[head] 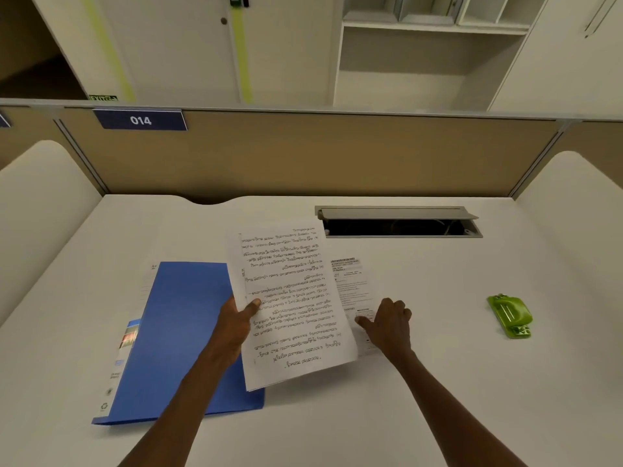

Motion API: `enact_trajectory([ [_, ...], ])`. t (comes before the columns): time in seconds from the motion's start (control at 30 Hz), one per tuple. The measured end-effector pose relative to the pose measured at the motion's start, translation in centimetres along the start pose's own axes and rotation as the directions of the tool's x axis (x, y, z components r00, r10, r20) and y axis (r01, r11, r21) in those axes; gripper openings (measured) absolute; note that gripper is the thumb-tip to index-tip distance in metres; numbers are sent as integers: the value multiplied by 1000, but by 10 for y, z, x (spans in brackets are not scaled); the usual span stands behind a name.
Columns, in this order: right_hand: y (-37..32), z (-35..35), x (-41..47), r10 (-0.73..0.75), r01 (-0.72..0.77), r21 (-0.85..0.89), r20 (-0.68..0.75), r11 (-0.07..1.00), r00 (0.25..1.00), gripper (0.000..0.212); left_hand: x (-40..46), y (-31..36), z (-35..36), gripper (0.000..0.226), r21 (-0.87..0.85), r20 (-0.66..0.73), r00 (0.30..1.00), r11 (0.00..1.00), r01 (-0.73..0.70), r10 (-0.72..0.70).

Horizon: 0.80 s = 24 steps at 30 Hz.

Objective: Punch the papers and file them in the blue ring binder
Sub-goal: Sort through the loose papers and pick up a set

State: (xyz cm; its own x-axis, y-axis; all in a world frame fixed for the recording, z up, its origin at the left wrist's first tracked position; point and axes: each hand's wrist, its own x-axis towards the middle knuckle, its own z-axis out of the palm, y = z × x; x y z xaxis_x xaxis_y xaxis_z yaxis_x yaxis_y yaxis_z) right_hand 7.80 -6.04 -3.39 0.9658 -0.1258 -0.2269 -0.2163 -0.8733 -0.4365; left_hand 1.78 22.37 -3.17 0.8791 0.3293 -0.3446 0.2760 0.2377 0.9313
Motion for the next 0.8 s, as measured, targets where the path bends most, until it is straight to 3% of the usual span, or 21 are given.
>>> enact_trajectory([
  [0.23, -1, 19, -8, 30, -32, -204, -17, 978, 999, 84, 1, -3, -24, 23, 52, -70, 998, 999, 3, 0],
  [0.43, -6, 11, 8, 127, -109, -231, 61, 967, 990, 86, 1, -10, -36, 24, 57, -111, 994, 998, 12, -6],
  [0.67, 2, 8, 15, 244, -243, -30, 97, 970, 965, 100, 2, -9, -43, 23, 76, -124, 992, 997, 20, -11],
  [0.73, 9, 7, 15, 242, -245, 48, 59, 968, 968, 90, 2, -8, -45, 22, 86, -127, 992, 996, 16, -5],
  [0.8, 18, 4, 16, 234, -233, 135, 11, 963, 972, 64, 3, -8, -46, 22, 92, -137, 991, 996, 11, 2],
])
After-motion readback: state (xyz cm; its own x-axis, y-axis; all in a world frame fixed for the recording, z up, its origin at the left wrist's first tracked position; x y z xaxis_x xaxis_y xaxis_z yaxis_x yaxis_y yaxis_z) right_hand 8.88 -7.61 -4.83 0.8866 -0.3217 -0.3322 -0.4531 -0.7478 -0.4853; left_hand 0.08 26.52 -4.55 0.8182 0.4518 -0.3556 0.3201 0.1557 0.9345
